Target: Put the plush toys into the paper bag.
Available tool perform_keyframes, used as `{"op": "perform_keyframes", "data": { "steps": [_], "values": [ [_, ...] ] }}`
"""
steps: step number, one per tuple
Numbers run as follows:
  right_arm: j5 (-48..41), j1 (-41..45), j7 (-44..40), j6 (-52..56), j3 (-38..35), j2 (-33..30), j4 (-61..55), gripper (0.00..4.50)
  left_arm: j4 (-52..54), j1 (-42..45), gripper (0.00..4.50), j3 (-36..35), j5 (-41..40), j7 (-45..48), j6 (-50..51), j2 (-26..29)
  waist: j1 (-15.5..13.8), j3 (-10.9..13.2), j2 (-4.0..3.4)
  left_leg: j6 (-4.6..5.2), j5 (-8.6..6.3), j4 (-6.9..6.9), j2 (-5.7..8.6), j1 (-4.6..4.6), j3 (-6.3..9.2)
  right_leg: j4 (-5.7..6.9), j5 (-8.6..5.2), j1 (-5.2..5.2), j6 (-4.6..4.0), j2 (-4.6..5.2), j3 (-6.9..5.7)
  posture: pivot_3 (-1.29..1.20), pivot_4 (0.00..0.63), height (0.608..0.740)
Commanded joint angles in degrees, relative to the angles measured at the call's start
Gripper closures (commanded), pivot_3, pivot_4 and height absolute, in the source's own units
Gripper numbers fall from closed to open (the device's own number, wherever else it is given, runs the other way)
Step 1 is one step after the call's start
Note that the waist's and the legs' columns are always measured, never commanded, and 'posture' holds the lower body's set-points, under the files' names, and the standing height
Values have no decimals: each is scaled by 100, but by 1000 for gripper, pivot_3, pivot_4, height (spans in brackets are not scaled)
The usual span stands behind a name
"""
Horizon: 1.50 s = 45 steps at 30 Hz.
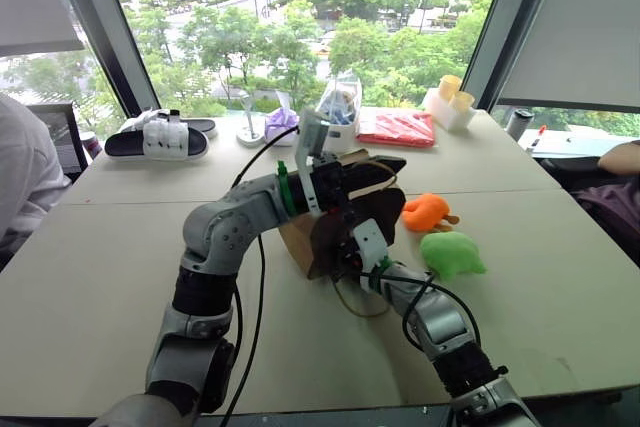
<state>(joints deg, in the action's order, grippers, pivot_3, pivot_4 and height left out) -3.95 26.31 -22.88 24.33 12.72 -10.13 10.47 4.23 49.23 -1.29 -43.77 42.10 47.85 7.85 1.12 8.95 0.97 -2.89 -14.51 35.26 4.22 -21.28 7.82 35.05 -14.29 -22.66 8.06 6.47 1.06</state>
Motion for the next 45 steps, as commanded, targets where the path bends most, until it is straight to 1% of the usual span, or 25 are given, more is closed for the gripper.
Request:
{"op": "perform_keyframes", "data": {
  "steps": [1,4,7,9,12,14,18,20,21,22,24,25,28,29,32,33,34,35,37,38,39,43,45],
  "values": [
    [-117,-105,-113,-22,-113,37,-294,4500,-299,119,4480,24,369,-104,-477,39,-3,0,0,0,0,0,0,0,-1,0,0,0,0,0,0,0,150,740],
    [-428,-294,-286,2,-334,-24,-1069,4500,-773,162,4480,78,700,-139,-840,42,-15,0,0,0,0,0,0,-3,-1,-1,0,-2,0,0,0,0,150,740],
    [-651,-567,-363,315,-442,-135,-1986,4500,-1126,213,4480,86,873,-68,-1087,13,-25,0,0,-1,0,0,1,-9,1,-2,0,-7,0,0,1,0,150,740],
    [-1032,-857,-315,718,-650,-122,-2821,4500,-1348,252,4480,114,1007,-26,-1256,-3,-35,0,1,-1,0,0,1,-11,2,-4,0,-7,0,0,0,0,150,740],
    [-1646,-1224,-185,1295,-1131,-141,-3950,4500,-1537,294,4480,106,1086,15,-1381,-30,-46,-1,2,3,-2,-2,1,-10,9,-4,0,-5,0,0,-2,0,150,740],
    [-2330,-1416,-71,1718,-1597,-77,-4552,4500,-1562,313,4480,100,1087,47,-1395,-49,-47,0,2,31,-18,-2,1,-12,12,-7,0,-5,1,1,-1,0,150,740],
    [-3438,-1720,166,2255,-2443,-116,-5166,4500,-1577,333,4480,111,1067,118,-1363,-79,-49,0,2,32,-18,0,0,-9,16,-8,0,-1,1,1,-1,0,150,740],
    [-3631,-1792,459,2149,-3222,-228,-5039,3964,-1591,345,4500,130,1062,183,-1344,-87,-48,0,2,32,-18,0,0,-9,14,-8,0,-1,1,1,-2,0,150,740],
    [-3475,-1795,571,2083,-3435,-391,-4906,3699,-1610,355,4500,140,1073,219,-1349,-82,-50,0,2,33,-18,-1,1,-9,12,-8,0,0,1,1,-1,0,150,740],
    [-3238,-1802,642,2019,-3543,-611,-4736,3147,-1628,366,4500,142,1079,245,-1350,-81,-52,0,2,33,-18,0,1,-9,7,-8,-1,0,1,1,0,0,150,740],
    [-2739,-1789,770,1877,-3543,-1030,-4335,2097,-1650,387,4500,152,1095,277,-1366,-84,-55,0,2,35,-20,1,3,-9,-2,-9,-1,1,1,2,0,0,150,740],
    [-2597,-1768,806,1782,-3523,-1155,-4154,1640,-1659,394,4500,159,1102,284,-1378,-92,-53,0,2,36,-20,1,2,-8,-3,-10,-1,2,0,1,0,0,150,740],
    [-1858,-1702,906,1470,-3112,-1607,-3520,43,-1666,416,4500,165,1115,280,-1413,-124,-26,0,2,36,-20,-2,0,-6,-6,-7,-1,0,1,1,0,0,150,740],
    [-1730,-1684,849,1388,-2974,-1709,-3390,10,-1666,421,4500,168,1123,280,-1428,-134,-26,0,2,37,-20,-2,0,-6,-10,-8,-1,-1,1,1,2,0,150,740],
    [-1347,-1447,783,1554,-2428,-1953,-2828,10,-1630,395,4500,182,1143,253,-1459,-162,-11,-1,2,37,-20,-2,-2,-4,-12,-7,-1,-2,1,0,3,0,150,740],
    [-1099,-1346,815,1644,-2161,-2066,-2554,10,-1606,369,4500,193,1153,247,-1474,-167,-18,-1,2,37,-19,-1,-2,-5,-14,-8,-1,-2,1,0,4,0,150,740],
    [-792,-1204,898,1849,-1834,-2177,-2093,10,-1584,333,4500,215,1182,231,-1506,-184,-16,-1,2,37,-19,1,-2,-5,-14,-8,-1,0,1,1,5,0,150,740],
    [-580,-1077,992,1876,-1658,-2196,-1684,10,-1563,304,4500,230,1204,213,-1529,-203,-24,0,2,37,-19,3,-1,-4,-14,-8,-1,0,1,1,5,0,150,740],
    [-573,-874,1089,1915,-1709,-2033,-1164,10,-1521,265,4500,253,1250,186,-1569,-234,-49,-1,2,37,-19,4,-1,-3,-14,-8,-1,3,0,1,5,0,150,740],
    [-641,-816,1085,1922,-1793,-1950,-1052,549,-1505,255,4500,261,1267,178,-1584,-241,-55,-1,2,37,-19,4,0,-4,-12,-9,-1,4,0,1,5,0,150,740],
    [-640,-790,1044,1914,-1804,-1947,-1015,896,-1471,235,4500,262,1273,163,-1594,-236,-60,-3,6,37,-19,5,0,-4,-10,-9,-1,6,0,1,5,0,150,740],
    [-585,-805,989,1900,-1827,-1985,-1055,2844,-1403,190,4500,207,1276,99,-1589,-203,-63,-6,11,37,-19,9,3,-3,-1,-22,-1,21,1,1,3,0,150,740],
    [-603,-861,962,1881,-1886,-2007,-1150,3745,-1401,182,4500,193,1283,81,-1591,-191,-60,-6,11,37,-19,12,3,-2,-1,-21,-1,23,1,1,2,0,150,740]
  ]
}}
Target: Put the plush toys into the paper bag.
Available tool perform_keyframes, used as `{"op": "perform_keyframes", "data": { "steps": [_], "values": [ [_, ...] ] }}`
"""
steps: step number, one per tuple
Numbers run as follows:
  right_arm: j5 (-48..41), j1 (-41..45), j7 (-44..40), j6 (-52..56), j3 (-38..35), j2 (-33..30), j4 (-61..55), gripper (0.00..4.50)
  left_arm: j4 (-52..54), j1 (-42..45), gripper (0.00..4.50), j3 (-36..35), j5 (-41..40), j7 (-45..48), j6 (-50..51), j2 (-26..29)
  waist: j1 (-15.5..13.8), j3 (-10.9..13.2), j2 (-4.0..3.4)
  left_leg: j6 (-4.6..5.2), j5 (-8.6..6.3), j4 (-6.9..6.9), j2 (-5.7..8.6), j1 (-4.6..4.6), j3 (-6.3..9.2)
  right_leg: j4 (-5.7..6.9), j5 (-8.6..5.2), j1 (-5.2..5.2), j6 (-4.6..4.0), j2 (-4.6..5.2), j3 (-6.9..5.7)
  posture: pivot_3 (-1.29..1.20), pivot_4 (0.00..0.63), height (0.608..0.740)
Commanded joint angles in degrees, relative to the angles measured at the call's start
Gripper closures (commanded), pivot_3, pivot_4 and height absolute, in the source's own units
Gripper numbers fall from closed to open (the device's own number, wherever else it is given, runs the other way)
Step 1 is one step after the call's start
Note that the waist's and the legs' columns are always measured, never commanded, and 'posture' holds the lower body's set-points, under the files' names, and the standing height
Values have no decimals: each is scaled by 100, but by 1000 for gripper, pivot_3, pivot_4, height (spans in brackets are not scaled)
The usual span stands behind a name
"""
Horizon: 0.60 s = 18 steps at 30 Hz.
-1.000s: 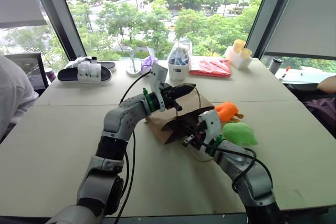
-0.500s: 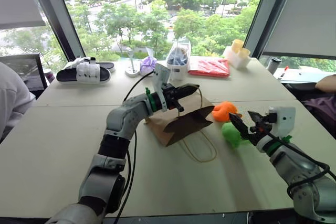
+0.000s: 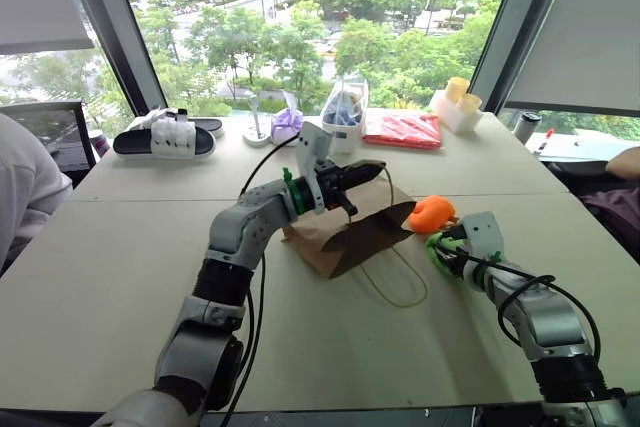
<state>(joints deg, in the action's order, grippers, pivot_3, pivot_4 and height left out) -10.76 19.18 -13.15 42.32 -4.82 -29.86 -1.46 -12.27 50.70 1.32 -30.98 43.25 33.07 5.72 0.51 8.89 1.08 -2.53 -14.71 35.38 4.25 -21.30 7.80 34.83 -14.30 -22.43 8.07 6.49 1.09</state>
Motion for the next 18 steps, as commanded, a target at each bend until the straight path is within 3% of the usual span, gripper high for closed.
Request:
{"op": "perform_keyframes", "data": {
  "steps": [1,3,6,11,14,18],
  "values": [
    [63,-184,-25,72,-175,-46,-22,4074,250,30,4500,-73,9,-42,-117,28,0,0,0,0,0,1,0,1,0,0,0,1,0,0,0,0,150,740],
    [-391,-331,-337,-111,-613,-47,-745,4399,249,48,4500,-119,-14,-62,-98,49,-22,0,0,0,0,3,0,0,1,0,0,2,0,0,-1,0,150,740],
    [-1292,-536,-1018,-63,-1126,-121,-1898,4399,121,153,4500,-247,-96,-87,-73,69,2,2,-4,2,-1,1,1,-12,4,0,0,-11,2,0,-1,0,150,740],
    [-2292,-671,-1501,536,-1510,-348,-2718,4399,-126,329,4500,-347,-185,34,-37,46,20,2,-2,5,-3,-5,-2,-4,2,-1,-1,-9,2,-1,-4,0,150,740],
    [-2698,-598,-1652,887,-1239,-411,-3044,4399,-206,418,4500,-364,-289,120,57,2,17,3,-2,5,-3,-3,-2,-3,1,0,-1,-5,2,-1,-5,0,150,740],
    [-2460,-338,-1427,880,-610,-205,-2932,4399,-115,455,4500,-339,-493,226,276,-82,19,3,-2,5,-3,-3,-2,-5,1,1,-1,-9,2,-1,-5,0,150,740]
  ]
}}
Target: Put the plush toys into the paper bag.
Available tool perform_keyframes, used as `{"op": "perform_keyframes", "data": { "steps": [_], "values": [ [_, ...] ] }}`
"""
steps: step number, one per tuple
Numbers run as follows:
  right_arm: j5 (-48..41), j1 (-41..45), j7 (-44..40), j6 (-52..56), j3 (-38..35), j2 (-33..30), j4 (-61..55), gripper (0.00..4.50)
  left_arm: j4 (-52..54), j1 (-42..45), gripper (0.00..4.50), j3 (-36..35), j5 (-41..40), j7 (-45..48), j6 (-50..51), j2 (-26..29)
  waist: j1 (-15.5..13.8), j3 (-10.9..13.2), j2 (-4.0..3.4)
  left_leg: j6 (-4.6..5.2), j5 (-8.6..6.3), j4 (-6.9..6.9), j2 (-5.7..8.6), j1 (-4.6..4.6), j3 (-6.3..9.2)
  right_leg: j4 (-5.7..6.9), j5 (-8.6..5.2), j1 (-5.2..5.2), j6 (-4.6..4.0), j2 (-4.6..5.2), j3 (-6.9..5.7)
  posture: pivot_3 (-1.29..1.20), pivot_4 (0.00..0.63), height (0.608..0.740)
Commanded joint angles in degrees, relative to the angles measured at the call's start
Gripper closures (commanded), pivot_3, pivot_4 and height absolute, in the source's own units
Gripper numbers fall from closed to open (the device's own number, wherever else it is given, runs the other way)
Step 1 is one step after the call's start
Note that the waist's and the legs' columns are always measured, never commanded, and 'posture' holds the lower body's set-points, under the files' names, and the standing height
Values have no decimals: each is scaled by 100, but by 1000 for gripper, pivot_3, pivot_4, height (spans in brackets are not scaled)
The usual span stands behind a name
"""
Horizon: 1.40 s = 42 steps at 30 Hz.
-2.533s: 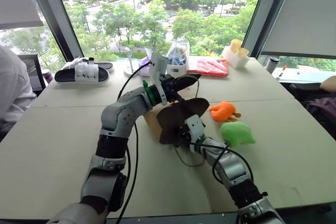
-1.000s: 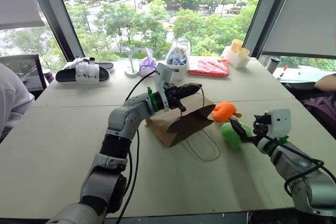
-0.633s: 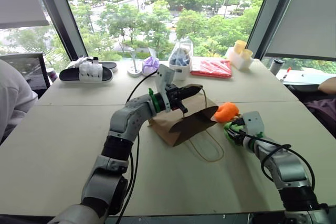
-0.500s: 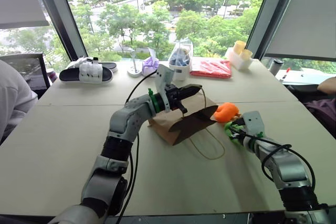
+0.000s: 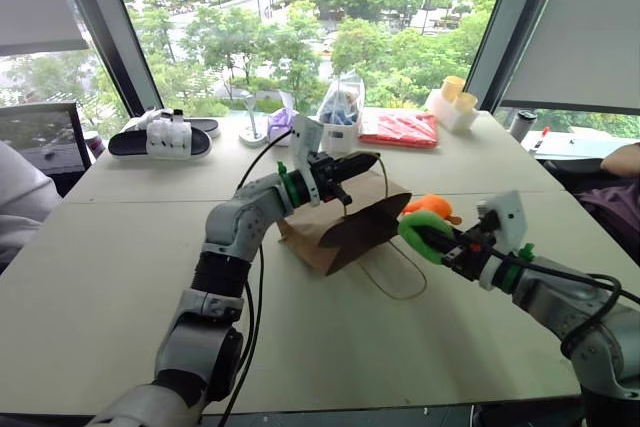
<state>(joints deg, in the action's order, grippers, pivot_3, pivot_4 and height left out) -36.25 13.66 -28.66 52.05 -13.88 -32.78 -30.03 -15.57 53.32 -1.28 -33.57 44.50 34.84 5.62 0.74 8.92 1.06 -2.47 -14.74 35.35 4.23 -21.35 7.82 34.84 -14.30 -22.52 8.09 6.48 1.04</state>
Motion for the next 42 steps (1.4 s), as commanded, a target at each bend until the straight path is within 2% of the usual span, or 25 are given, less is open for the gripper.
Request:
{"op": "perform_keyframes", "data": {
  "steps": [1,12,21,26,29,30,35,37,41,42],
  "values": [
    [209,326,201,-180,460,180,68,4399,256,190,4500,-63,-264,110,138,-94,-7,0,0,0,0,0,0,-1,1,1,0,-1,0,0,0,0,150,740],
    [1626,1569,277,-1158,2014,709,2009,4399,879,-24,4500,-190,-817,35,754,-207,3,0,0,-2,1,-1,1,-3,0,7,0,-11,-1,0,2,0,150,740],
    [2332,2227,292,-1859,2386,1278,3117,4399,917,-68,4500,-351,-898,-321,743,-213,8,0,-1,-14,8,-4,1,-3,0,14,1,-18,-1,0,3,0,150,740],
    [2388,2092,261,-2063,2228,1356,2926,1956,651,20,4500,-465,-752,-574,462,-230,4,0,-1,-40,23,-4,2,-4,0,12,1,-17,-1,0,3,0,150,740],
    [2265,1954,211,-1998,2020,1284,2593,277,586,58,4500,-494,-788,-583,426,-241,3,0,-1,-40,23,-5,2,-4,0,13,1,-18,-1,0,3,0,150,740],
    [2154,1854,148,-1909,1910,1225,2328,53,567,65,4500,-494,-780,-594,401,-246,1,0,-1,-40,23,-6,2,-5,0,13,1,-19,-1,0,3,0,150,740],
    [814,1101,-228,-802,827,691,429,53,320,143,4500,-532,-612,-739,148,-249,-23,0,0,-39,21,-7,4,-12,8,7,1,-17,-1,2,2,0,150,740],
    [-110,779,-470,-64,315,339,-150,53,226,171,4500,-528,-563,-735,70,-237,-20,0,0,-3,1,-7,4,-10,6,4,1,-16,-1,2,2,0,150,740],
    [-1334,592,-257,639,-802,-9,-493,53,74,212,4500,-523,-475,-698,-50,-222,2,0,0,0,0,-7,0,-3,0,-1,1,-8,-1,1,1,0,150,740],
    [-1241,612,-32,432,-1156,45,-242,53,24,209,4500,-531,-452,-710,-74,-213,-4,0,0,0,0,-6,-1,-2,-2,0,1,-8,-1,1,3,0,150,740]
  ]
}}
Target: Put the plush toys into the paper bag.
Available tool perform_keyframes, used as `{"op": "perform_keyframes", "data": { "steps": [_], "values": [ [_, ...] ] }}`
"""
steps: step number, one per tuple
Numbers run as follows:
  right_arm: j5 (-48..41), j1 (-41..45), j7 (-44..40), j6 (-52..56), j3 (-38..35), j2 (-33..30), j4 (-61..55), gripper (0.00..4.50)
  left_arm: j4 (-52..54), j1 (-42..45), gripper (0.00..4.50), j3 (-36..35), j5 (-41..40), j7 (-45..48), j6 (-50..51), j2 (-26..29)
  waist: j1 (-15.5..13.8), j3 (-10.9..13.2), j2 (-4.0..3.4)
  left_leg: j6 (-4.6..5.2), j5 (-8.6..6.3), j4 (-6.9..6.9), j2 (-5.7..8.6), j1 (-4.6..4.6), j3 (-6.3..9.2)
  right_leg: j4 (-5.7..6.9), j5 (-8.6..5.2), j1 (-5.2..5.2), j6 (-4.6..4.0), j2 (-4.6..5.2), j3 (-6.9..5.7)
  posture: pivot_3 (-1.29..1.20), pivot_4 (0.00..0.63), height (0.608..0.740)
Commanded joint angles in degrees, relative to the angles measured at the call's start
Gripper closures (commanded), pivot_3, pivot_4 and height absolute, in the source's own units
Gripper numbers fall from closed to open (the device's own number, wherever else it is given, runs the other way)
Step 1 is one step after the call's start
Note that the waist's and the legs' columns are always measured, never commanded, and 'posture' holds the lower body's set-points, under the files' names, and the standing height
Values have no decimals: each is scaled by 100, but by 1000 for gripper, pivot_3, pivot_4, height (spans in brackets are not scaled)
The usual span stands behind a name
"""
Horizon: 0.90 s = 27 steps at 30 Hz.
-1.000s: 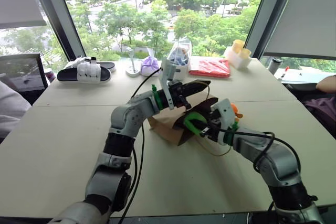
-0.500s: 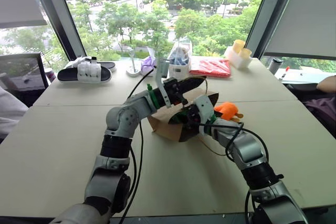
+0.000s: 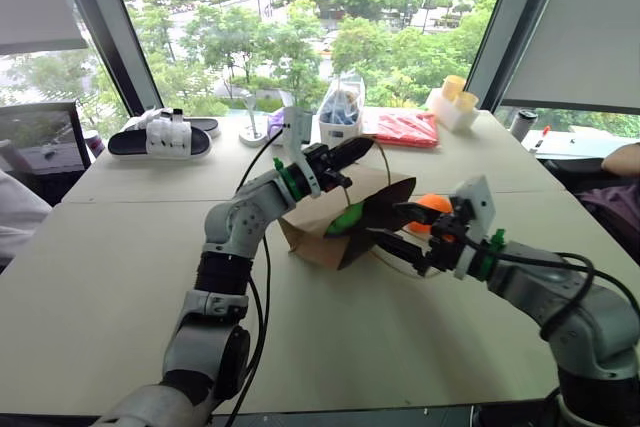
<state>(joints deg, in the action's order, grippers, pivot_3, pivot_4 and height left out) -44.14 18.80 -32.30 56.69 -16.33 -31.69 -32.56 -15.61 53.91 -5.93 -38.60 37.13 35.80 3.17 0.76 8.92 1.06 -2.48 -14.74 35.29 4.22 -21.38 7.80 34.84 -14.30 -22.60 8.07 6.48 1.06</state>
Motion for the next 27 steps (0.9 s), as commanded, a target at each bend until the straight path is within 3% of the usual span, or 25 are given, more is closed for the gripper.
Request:
{"op": "perform_keyframes", "data": {
  "steps": [1,4,7,12,20,27],
  "values": [
    [-186,164,597,-342,-1080,15,312,53,13,137,4500,-61,71,20,-181,33,-16,0,1,0,0,0,0,0,0,0,0,0,0,0,0,0,150,740],
    [263,458,1250,-885,-1220,304,1089,53,39,107,4500,-45,85,26,-167,38,-21,-1,1,0,0,5,2,4,-3,0,1,9,0,0,1,0,150,740],
    [1247,780,1663,-1323,-583,186,1982,53,93,70,4500,-20,122,29,-172,72,3,-1,0,0,1,5,2,4,-7,8,1,1,0,1,4,0,150,740],
    [2232,1822,2659,-1666,-83,577,3887,53,210,58,4500,-43,86,-28,-142,35,30,-2,-1,-4,3,-2,-1,0,-19,21,1,-22,-1,1,12,0,150,740],
    [3206,2856,2378,-2470,710,733,6977,53,494,-107,4500,-6,95,-104,-120,-14,9,-2,-1,-13,8,-2,3,-3,-19,12,1,-16,-1,3,13,0,150,740],
    [3310,2934,2271,-2799,653,716,7446,3351,645,-211,4500,-53,84,-183,-114,59,12,-2,-1,-38,22,-2,3,-1,-17,11,1,-12,-1,3,13,0,150,740]
  ]
}}
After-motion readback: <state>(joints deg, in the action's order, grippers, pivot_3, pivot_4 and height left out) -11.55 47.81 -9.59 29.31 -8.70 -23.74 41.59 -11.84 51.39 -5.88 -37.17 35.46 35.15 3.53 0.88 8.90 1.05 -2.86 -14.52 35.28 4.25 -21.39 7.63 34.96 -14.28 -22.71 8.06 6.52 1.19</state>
